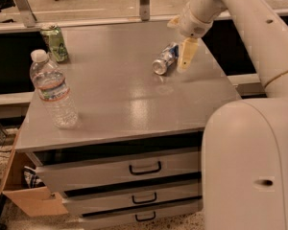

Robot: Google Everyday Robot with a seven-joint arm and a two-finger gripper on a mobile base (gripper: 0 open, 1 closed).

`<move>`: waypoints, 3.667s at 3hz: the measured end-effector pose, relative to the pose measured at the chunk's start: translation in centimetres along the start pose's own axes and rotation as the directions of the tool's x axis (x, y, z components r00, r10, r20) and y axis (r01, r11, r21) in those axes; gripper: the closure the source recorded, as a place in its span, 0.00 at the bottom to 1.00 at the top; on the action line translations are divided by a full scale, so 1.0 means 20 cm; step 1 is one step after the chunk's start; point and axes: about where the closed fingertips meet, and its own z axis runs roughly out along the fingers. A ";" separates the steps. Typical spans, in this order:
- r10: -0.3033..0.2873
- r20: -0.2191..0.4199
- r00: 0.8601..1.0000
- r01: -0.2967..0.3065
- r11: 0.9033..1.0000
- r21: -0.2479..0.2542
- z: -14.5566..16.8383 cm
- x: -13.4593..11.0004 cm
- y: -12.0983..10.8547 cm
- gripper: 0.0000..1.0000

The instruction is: Move redbull can near water bottle

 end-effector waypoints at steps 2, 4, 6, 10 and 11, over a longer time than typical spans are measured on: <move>-0.058 -0.070 0.996 0.053 0.996 -0.066 0.16 -0.06 -0.04 0.49; -0.089 -0.100 0.991 0.082 0.994 -0.072 0.04 -0.04 0.00 0.96; -0.081 -0.173 0.981 0.066 0.993 -0.094 -0.26 -0.18 0.23 1.00; -0.293 -0.100 0.951 0.275 0.948 -0.162 -0.23 -0.74 0.51 1.00; -0.309 -0.059 0.949 0.293 0.936 -0.196 -0.15 -0.87 0.58 1.00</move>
Offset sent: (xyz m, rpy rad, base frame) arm 0.0236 0.0245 -0.0174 -0.1429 0.0494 0.0524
